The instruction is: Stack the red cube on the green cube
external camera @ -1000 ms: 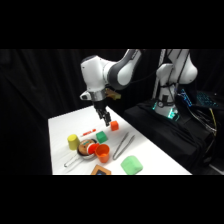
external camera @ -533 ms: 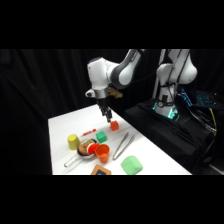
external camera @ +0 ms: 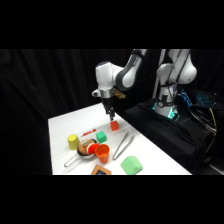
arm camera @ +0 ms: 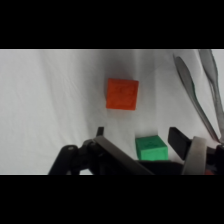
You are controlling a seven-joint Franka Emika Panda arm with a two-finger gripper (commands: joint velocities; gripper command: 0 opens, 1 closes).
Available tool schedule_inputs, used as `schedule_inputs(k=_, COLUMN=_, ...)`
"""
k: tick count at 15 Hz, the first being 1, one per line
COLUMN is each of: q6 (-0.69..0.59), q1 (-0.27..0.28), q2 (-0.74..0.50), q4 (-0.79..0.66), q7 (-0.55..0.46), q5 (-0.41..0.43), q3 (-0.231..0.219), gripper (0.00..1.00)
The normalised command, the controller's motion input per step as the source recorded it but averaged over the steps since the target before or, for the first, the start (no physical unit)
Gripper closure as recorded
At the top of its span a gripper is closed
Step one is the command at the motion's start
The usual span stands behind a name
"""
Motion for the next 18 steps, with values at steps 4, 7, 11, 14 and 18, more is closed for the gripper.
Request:
schedule_inputs(k=4, q6=0.36, q1=-0.042, q2=-0.2, q4=-0.33, q7=0.01, q5=0.018, q3=-0.019, gripper=0.0)
schedule_inputs(k=7, q6=0.35, q1=-0.044, q2=-0.17, q4=-0.29, q7=-0.02, q5=0.12, q3=0.01, gripper=0.0)
schedule_inputs(k=11, q6=0.33, q1=-0.046, q2=-0.12, q4=-0.23, q7=-0.02, q5=0.142, q3=0.021, gripper=0.0)
schedule_inputs(k=14, q6=0.27, q1=-0.055, q2=-0.07, q4=-0.18, q7=-0.07, q5=0.217, q3=0.068, gripper=0.0)
schedule_inputs(k=18, q6=0.25, q1=-0.067, q2=0.07, q4=-0.06, q7=-0.11, q5=0.244, q3=0.112, gripper=0.0)
